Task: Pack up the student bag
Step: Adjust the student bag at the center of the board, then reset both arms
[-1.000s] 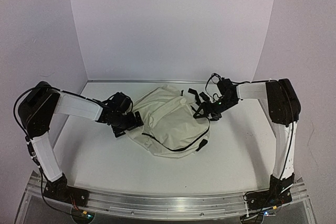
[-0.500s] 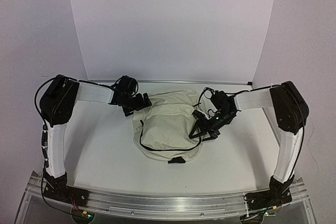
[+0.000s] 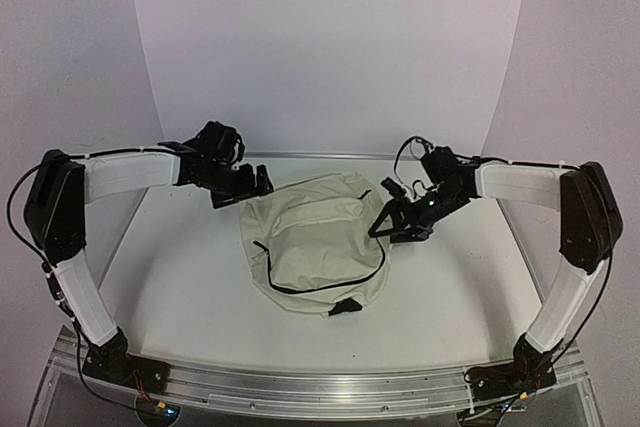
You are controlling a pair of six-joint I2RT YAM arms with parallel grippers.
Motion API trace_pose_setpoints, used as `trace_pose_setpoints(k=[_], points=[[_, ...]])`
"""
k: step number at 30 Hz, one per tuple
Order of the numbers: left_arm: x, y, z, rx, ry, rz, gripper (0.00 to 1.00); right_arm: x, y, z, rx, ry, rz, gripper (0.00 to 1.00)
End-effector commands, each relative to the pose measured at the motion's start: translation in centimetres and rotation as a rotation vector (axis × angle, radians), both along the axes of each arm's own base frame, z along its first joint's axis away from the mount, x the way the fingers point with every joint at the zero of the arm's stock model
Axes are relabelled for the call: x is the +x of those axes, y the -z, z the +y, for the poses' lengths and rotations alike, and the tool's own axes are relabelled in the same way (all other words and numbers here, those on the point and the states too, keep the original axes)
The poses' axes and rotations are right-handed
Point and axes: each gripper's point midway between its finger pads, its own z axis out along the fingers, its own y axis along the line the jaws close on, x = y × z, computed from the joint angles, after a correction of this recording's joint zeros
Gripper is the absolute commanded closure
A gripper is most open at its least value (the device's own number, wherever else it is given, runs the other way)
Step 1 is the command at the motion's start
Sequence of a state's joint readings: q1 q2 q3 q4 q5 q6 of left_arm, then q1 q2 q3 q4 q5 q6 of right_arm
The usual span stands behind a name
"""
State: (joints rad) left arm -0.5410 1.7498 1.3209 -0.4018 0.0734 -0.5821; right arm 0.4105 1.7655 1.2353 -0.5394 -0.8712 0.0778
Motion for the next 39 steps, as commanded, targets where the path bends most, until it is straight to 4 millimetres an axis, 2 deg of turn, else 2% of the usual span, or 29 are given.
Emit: trace_pose_setpoints(k=[1, 3, 5, 7, 9, 13, 17, 21, 26, 28, 31, 33, 35, 39], points=[[-1.7, -4.0, 3.4, 0.108, -0.019, -0.063, 0.0, 5.0, -6.4, -4.1, 0.018, 0.128, -0.246, 0.02], [-2.5, -4.4, 4.8, 0.102, -0.044, -0.06, 0.0, 5.6, -6.6, -5.6, 0.0, 0.157, -0.271, 0.02], [-3.4, -4.1, 5.4, 0.066, -0.05, -0.023, 0.0, 5.5, -5.8, -6.2, -0.02, 0.162, -0.261, 0.02], [-4.1, -3.2, 4.9, 0.019, -0.04, 0.003, 0.0, 5.1, -4.8, -6.0, -0.011, 0.149, -0.225, 0.02], [-4.7, -1.3, 4.3, -0.024, -0.024, 0.029, 0.0, 4.8, -3.5, -5.5, -0.004, 0.139, -0.178, 0.02], [-4.7, 1.7, 3.0, -0.094, -0.013, 0.072, 0.0, 4.7, -1.3, -3.8, -0.017, 0.106, -0.137, 0.02], [-4.0, 4.3, 1.7, -0.141, -0.003, 0.104, 0.0, 4.7, 0.9, -2.4, -0.033, 0.087, -0.097, 0.02], [-2.8, 6.0, -0.3, -0.178, 0.034, 0.124, 0.0, 4.2, 3.5, -1.9, -0.056, 0.07, -0.047, 0.02], [-0.6, 6.3, -3.1, -0.201, 0.085, 0.101, 0.0, 4.1, 5.3, -1.5, -0.051, 0.07, 0.011, 0.02], [0.9, 5.9, -4.1, -0.207, 0.104, 0.086, 0.0, 4.0, 5.6, -1.0, -0.04, 0.068, 0.03, 0.02], [2.7, 5.2, -5.2, -0.204, 0.125, 0.065, 0.0, 3.2, 5.9, 0.9, -0.024, 0.038, 0.053, 0.02], [3.9, 4.7, -5.4, -0.192, 0.118, 0.053, 0.0, 2.9, 5.2, 2.0, -0.002, 0.019, 0.057, 0.02], [4.7, 4.4, -5.0, -0.174, 0.105, 0.049, 0.0, 3.5, 4.2, 2.3, 0.012, 0.025, 0.043, 0.02], [5.4, 3.1, -2.5, -0.113, 0.037, 0.036, 0.0, 6.2, 1.2, 0.0, -0.011, 0.098, -0.084, 0.02]])
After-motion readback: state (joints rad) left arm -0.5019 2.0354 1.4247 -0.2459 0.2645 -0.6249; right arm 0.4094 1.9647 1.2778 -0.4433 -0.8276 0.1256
